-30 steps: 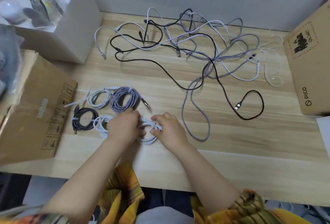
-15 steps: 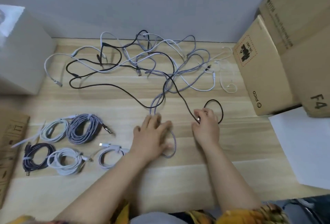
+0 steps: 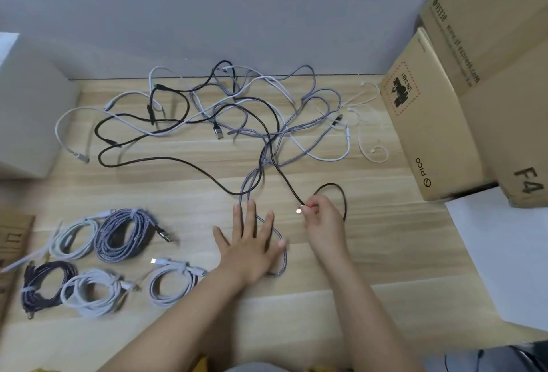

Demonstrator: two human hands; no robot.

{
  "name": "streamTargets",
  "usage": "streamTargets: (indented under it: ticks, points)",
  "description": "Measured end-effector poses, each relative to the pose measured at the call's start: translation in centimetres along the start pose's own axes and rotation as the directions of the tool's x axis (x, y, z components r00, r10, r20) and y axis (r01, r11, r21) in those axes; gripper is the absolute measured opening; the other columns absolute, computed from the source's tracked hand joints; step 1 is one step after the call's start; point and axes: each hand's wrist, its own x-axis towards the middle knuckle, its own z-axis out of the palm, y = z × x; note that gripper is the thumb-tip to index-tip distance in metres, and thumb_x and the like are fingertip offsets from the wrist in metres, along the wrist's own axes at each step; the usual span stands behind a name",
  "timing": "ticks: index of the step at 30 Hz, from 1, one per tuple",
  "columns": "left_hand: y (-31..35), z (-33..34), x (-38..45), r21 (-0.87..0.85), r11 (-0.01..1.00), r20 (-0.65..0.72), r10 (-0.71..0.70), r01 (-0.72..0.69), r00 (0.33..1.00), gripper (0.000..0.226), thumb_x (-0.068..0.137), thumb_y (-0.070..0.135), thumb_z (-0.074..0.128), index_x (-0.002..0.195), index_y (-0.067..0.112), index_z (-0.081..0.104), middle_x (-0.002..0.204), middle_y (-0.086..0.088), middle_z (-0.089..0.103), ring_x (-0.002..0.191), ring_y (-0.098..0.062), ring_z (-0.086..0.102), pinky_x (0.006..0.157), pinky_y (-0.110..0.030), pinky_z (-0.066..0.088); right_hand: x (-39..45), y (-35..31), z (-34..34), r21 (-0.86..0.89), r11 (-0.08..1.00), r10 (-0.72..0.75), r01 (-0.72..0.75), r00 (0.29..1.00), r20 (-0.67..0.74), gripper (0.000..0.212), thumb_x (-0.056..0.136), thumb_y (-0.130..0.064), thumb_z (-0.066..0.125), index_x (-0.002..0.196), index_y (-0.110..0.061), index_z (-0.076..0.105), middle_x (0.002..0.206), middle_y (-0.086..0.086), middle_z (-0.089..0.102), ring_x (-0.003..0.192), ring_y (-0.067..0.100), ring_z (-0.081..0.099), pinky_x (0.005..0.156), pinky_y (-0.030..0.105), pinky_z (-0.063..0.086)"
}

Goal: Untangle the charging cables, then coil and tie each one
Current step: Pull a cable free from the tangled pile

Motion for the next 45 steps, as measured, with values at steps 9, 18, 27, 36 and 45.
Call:
streamTargets:
  ticks: [9, 18, 27, 36, 45]
  points:
    - [1.2, -11.3, -1.9, -0.954, -0.212, -0.194, -0.1, -0.212, 0.976, 0.029, 0.101, 0.028, 0.035, 0.086, 0.016, 0.057, 0.075, 0.004, 0.069, 0.066, -0.009, 0.067, 0.061, -0.025, 0.051, -4.1, -3.1, -1.4, 0.021, 1.0, 0.0, -0.015, 0.815, 0.579, 0.026, 0.08, -0.005, 0.067, 0.067, -0.022, 0.052, 0.06, -0.005, 0.044, 0.051, 0.004, 0.038, 0.051, 0.018, 0.031]
    - [1.3, -14.2, -8.0, -0.78, 0.438, -0.352, 0.281, -0.446, 0.893, 0.035, 0.102, 0.02, 0.034, 0.075, 0.011, 0.054, 0.039, 0.012, 0.032, 0.038, -0.003, 0.023, 0.04, -0.016, 0.018, -4.4, -7.2, -2.0, 0.384, 0.913, -0.083, 0.135, 0.986, -0.147, 0.009, 0.089, -0.014, 0.061, 0.085, -0.022, 0.062, 0.073, -0.004, 0.058, 0.058, -0.001, 0.051, 0.06, 0.015, 0.04]
    - [-2.1, -13.0, -9.5, -0.69, 0.608, 0.11, 0.625, -0.392, 0.773, 0.025, 0.085, 0.033, 0.049, 0.074, 0.021, 0.067, 0.059, 0.004, 0.054, 0.05, -0.006, 0.042, 0.052, -0.017, 0.035, -5.5, -12.7, -2.0, 0.732, 0.671, -0.256, -0.117, 0.891, 0.376, 0.039, 0.084, -0.02, 0.057, 0.12, -0.005, 0.056, 0.069, -0.001, 0.066, 0.033, 0.0, 0.036, 0.035, 0.008, 0.025]
    - [-6.3, -14.5, -5.0, -0.968, -0.231, 0.03, 0.273, 0.096, 0.961, 0.043, 0.083, 0.034, 0.044, 0.063, 0.004, 0.067, 0.059, -0.01, 0.063, 0.048, -0.018, 0.06, 0.05, -0.021, 0.052, -7.0, -11.7, -1.9, 0.665, 0.743, -0.472, 0.075, 0.763, 0.441, 0.027, 0.067, 0.004, 0.066, 0.075, -0.022, 0.069, 0.066, -0.009, 0.064, 0.053, 0.002, 0.054, 0.056, 0.014, 0.046]
    - [-6.0, -21.3, -0.5, -0.945, -0.258, -0.184, -0.085, -0.2, 0.979, 0.029, 0.099, 0.016, 0.034, 0.073, 0.017, 0.047, 0.047, 0.008, 0.053, 0.039, -0.005, 0.048, 0.044, -0.014, 0.04, -6.5, -7.5, -0.6, -0.178, 0.954, -0.037, 0.24, 0.685, 0.727, 0.028, 0.072, -0.002, 0.071, 0.069, -0.028, 0.061, 0.067, -0.007, 0.058, 0.064, 0.008, 0.055, 0.065, 0.021, 0.042]
